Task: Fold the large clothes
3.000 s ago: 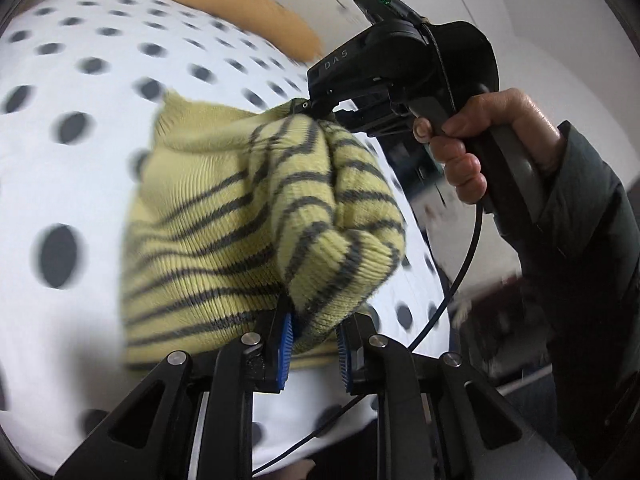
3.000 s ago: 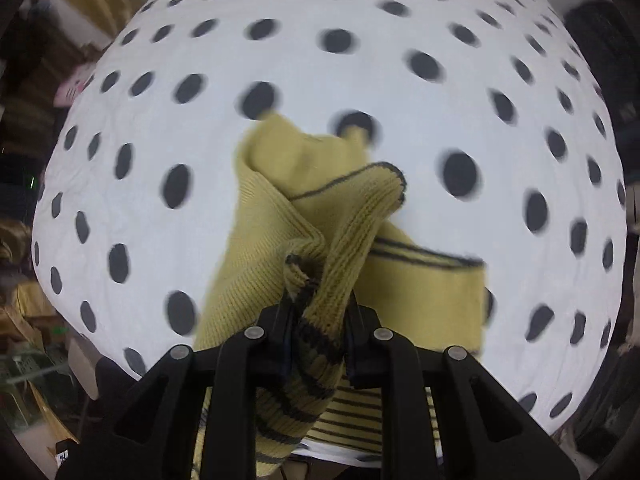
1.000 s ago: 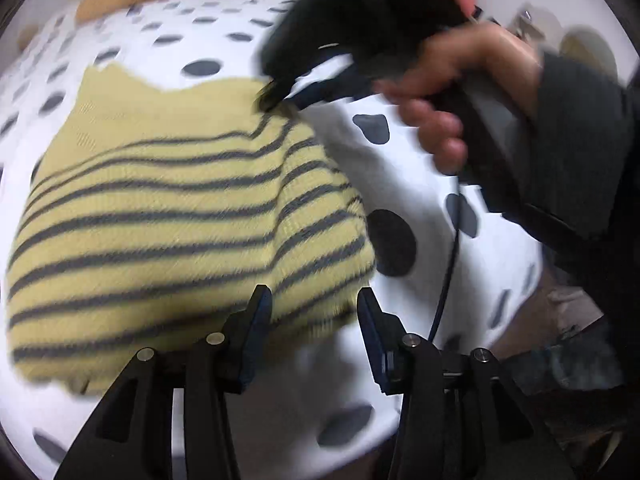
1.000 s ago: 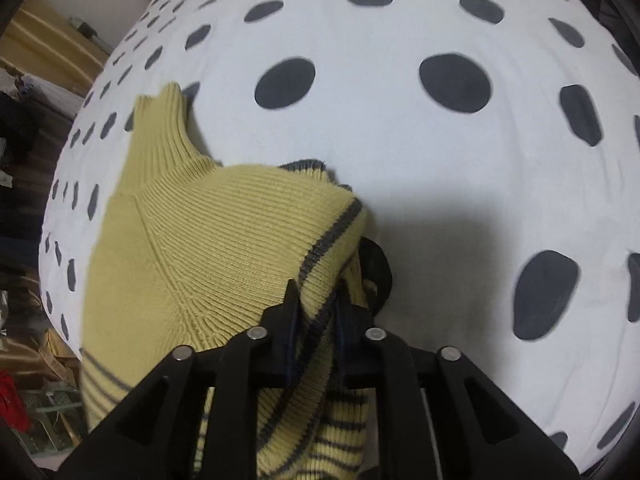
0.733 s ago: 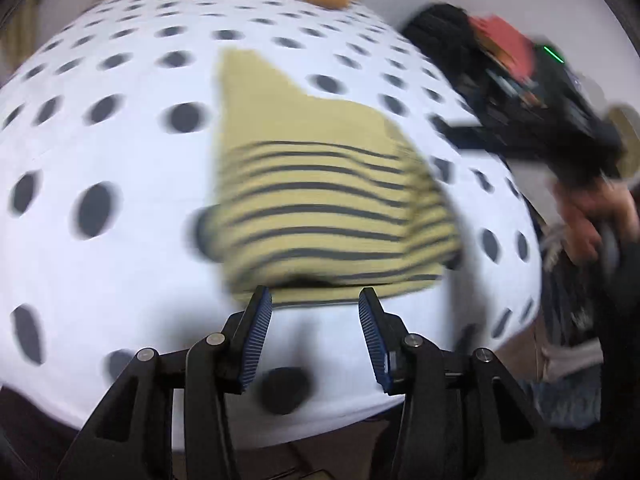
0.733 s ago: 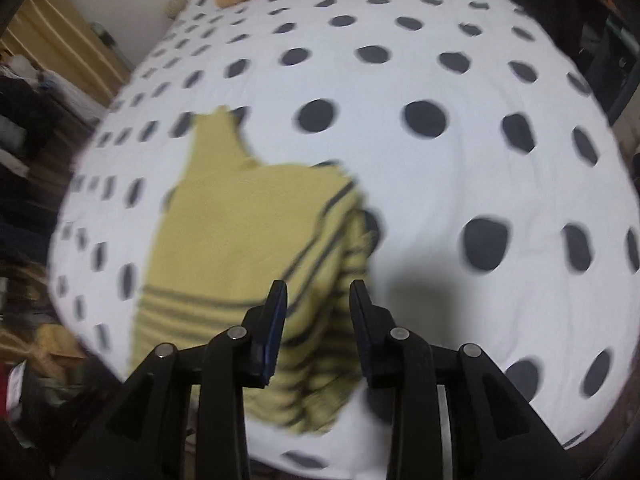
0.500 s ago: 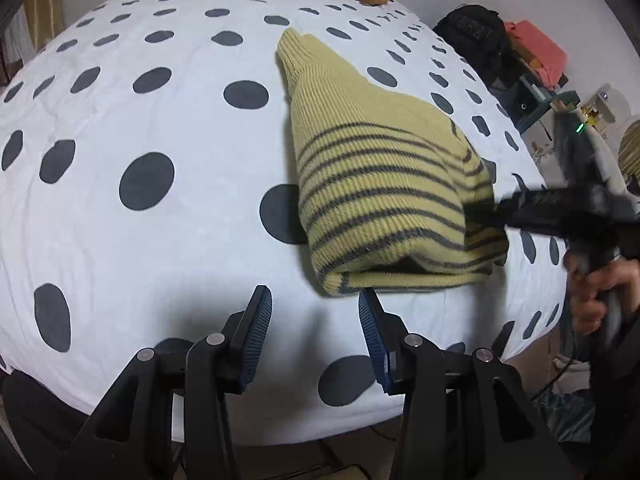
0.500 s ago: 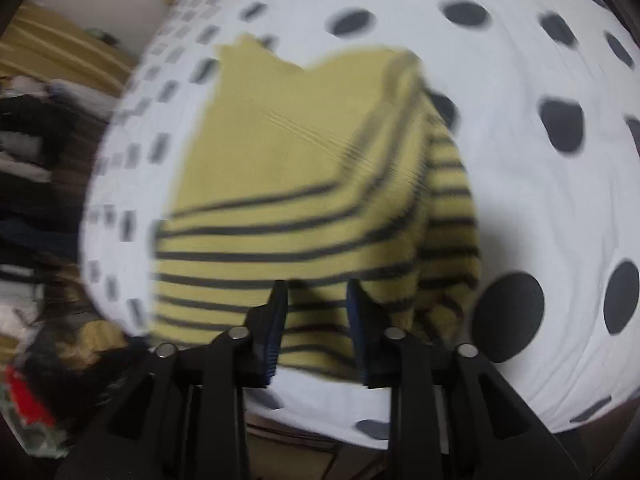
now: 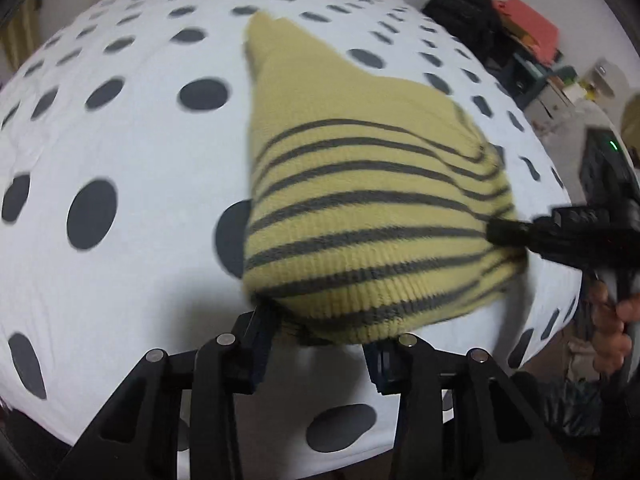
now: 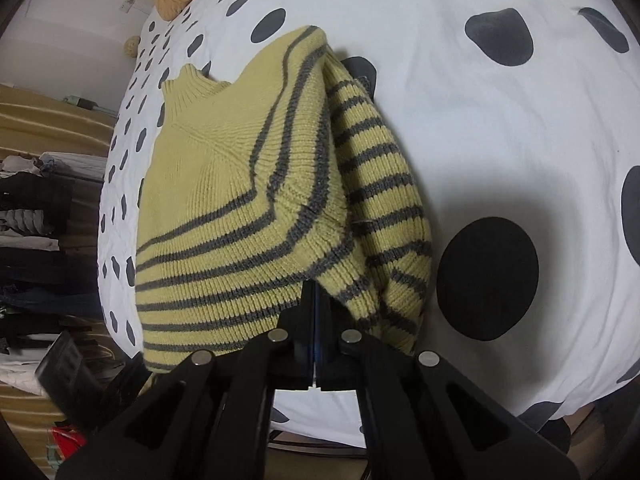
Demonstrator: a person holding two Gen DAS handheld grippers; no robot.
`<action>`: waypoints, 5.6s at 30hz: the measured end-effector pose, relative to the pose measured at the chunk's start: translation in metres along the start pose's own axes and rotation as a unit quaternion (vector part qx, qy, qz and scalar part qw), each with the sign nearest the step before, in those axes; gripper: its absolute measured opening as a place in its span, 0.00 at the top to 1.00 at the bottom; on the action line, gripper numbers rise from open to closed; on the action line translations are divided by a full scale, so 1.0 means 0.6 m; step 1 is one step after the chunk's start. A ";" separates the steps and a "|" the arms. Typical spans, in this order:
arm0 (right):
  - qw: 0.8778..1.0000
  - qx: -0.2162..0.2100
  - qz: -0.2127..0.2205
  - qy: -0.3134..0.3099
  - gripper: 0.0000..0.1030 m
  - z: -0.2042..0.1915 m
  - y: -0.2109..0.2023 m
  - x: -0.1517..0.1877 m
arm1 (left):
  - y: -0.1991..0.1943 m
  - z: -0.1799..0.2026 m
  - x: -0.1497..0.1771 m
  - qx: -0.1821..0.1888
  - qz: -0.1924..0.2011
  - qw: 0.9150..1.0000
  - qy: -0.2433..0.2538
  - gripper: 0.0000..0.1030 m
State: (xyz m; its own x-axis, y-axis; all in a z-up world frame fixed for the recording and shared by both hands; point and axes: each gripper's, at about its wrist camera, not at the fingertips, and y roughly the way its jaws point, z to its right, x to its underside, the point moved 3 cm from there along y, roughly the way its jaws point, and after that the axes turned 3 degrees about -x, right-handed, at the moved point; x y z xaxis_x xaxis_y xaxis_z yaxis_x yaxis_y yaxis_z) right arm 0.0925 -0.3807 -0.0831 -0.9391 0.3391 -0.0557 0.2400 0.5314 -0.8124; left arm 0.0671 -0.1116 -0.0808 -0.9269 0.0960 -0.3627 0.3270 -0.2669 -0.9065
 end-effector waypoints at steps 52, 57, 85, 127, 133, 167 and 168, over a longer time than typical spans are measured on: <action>0.998 0.035 0.037 -0.045 1.00 -0.066 0.043 -0.021 | 0.007 0.049 -0.010 -0.090 -0.002 0.996 0.028 0.71; 0.996 0.051 0.057 -0.052 0.97 -0.087 -0.003 0.005 | -0.031 0.041 -0.011 -0.070 0.001 0.998 0.005 0.71; 0.993 0.083 0.060 -0.056 0.95 -0.092 -0.018 0.024 | -0.033 0.061 -0.099 -0.053 -0.012 0.998 -0.010 0.71; 0.953 -0.257 0.144 0.071 0.58 0.030 0.014 0.074 | 0.177 -0.055 -0.376 0.179 -0.036 0.982 -0.051 0.67; 0.945 -0.298 0.131 0.018 0.58 -0.103 0.009 0.048 | 0.023 -0.100 -0.464 0.150 0.056 0.987 -0.022 0.68; 0.993 -0.007 0.079 -0.083 1.00 -0.235 0.190 -0.226 | -0.040 -0.301 -0.338 -0.035 0.032 0.999 -0.021 0.54; 0.992 0.015 0.088 -0.088 1.00 -0.234 0.181 -0.228 | -0.038 -0.302 -0.341 -0.038 0.031 0.999 -0.019 0.54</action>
State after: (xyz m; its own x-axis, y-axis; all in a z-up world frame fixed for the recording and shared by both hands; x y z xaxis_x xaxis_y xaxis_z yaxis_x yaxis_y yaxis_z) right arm 0.2815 -0.2603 -0.0820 -0.9121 0.2830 -0.2967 0.3997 0.4523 -0.7973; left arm 0.2826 0.0484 -0.0248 -0.9103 0.0451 -0.4114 0.3955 -0.1980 -0.8969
